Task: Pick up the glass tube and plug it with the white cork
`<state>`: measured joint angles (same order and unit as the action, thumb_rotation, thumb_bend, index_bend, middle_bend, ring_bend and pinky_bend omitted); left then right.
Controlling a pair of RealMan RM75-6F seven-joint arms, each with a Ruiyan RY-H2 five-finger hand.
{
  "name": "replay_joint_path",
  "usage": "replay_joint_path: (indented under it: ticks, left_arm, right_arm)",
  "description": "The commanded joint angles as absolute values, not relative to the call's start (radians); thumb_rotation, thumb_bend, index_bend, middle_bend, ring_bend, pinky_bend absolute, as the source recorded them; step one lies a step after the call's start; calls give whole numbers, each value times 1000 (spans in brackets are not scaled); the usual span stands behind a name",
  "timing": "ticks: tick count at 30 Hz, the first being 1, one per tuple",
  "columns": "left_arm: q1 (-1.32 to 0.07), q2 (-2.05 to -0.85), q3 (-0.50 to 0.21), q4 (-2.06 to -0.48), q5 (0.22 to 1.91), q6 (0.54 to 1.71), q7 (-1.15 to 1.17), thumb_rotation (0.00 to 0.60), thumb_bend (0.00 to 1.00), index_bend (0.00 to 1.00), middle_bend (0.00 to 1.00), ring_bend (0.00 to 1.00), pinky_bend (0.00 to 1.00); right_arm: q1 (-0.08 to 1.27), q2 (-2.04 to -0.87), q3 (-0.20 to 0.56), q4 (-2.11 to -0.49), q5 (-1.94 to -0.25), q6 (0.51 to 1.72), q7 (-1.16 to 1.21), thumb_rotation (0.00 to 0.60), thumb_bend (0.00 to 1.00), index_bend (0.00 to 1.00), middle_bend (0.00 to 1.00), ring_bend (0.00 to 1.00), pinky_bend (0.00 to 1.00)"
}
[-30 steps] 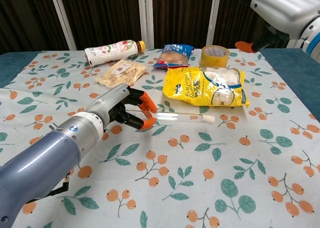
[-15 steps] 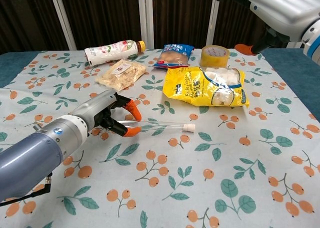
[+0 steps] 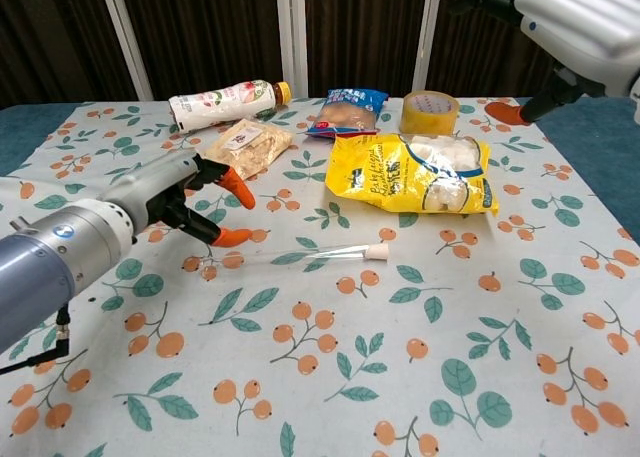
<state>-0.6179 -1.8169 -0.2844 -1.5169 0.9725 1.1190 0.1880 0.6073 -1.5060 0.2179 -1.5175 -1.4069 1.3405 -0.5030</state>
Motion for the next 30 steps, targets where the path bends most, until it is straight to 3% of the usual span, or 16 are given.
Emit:
replay_joint_path:
  ticks: [1,5,7,11,19,30]
  left_arm:
    - [-598,-1751,-279,-1567,1015,1147,199,600,339,412,226,42,0]
    - [-567,-1637,-246,-1635,1060,1161,222,600,227,179,119,0,0]
    - [-550,-1569,-222,-1674,1078,1163,247,600,195,132,85,0,0]
    - [-497,-1439,-174,-1749,1144,1212,268,600,179,123,62,0,0]
    - [-332,-1224,-53,-1872,1280,1365,197,600,178,105,41,0,0]
    - [-146,-1108,83,-1817,1486,1569,73,600,178,104,41,0,0]
  right_arm:
    - [554,-1464,198,-1582,-1370,1361,-489,600,332,137,97,0,0]
    - [481,-1394,171,-1679,-1297,1362,-432,600,253,107,88,0,0]
    - [442,-1347,153,-1727,-1255,1354,-392,600,247,67,67,0,0]
    - [381,-1261,117,-1791,-1223,1343,-310,600,247,2,16,0,0]
    - [249,-1117,32,-1848,-1249,1388,-159,600,245,0,0,0,0]
    - [117,-1064,-56,-1796,-1405,1511,-64,600,244,0,0,0,0]
